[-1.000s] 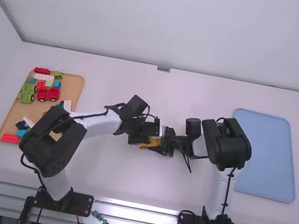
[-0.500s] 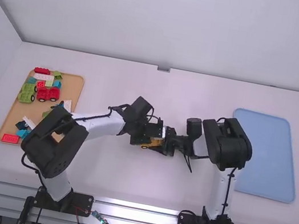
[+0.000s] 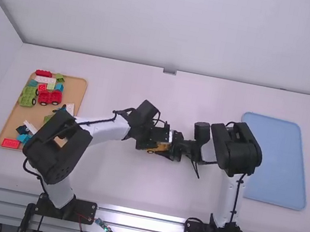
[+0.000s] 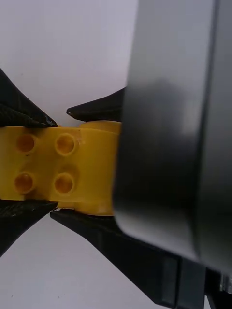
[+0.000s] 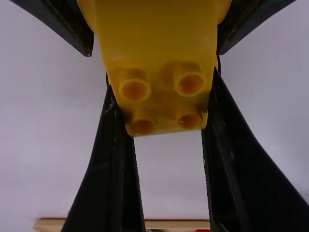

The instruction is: Assemble lego blocks to make yellow taxi

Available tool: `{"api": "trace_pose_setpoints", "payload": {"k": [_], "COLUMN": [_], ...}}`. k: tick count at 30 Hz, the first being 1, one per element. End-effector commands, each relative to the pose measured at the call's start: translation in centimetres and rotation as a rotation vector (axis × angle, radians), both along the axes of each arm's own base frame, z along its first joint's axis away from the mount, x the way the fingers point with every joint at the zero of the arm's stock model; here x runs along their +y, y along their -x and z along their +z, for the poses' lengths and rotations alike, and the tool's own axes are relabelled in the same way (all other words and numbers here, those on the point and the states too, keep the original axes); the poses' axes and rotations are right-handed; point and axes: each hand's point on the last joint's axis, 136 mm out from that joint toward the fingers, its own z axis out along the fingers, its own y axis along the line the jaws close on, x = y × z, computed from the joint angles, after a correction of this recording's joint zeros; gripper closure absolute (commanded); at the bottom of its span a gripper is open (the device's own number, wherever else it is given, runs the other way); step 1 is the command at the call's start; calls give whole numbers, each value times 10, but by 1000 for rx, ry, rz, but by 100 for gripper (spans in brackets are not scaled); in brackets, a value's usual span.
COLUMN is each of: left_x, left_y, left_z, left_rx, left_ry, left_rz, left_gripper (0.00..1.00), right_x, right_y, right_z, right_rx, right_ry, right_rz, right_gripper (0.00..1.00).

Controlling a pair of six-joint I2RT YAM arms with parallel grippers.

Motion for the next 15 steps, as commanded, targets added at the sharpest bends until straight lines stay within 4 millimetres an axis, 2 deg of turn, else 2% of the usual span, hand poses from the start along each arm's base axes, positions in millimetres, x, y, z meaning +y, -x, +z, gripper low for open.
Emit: {"api": "trace_pose_setpoints", "payload": {"k": [1, 3, 6, 11, 13, 14, 15], "left_x": [-11, -11, -11, -11, -4, 0, 1], "left_y": [17, 16, 14, 11, 5, 3, 2], "left_z": [-20, -19, -16, -6, 2, 7, 9], "left_rx": [65, 61, 49, 27, 12, 7, 5], "left_ry": [6, 8, 8, 19, 22, 29, 33], "left_rz": [-34, -34, -31, -25, -3, 7, 11], "left_gripper": [76, 73, 61, 61, 60, 53, 52], "right_x": [4, 4, 4, 4, 4, 4, 4], "right_y": [6, 6, 6, 6, 6, 6, 6], "right_z": [-12, -12, -12, -12, -12, -12, -12], "right_rx": [43, 43, 43, 43, 44, 43, 43], "right_ry": [42, 42, 42, 42, 42, 42, 42], "right_rz": [-10, -9, -10, -11, -11, -11, -11], "right_gripper": [63, 62, 62, 62, 62, 63, 62]}}
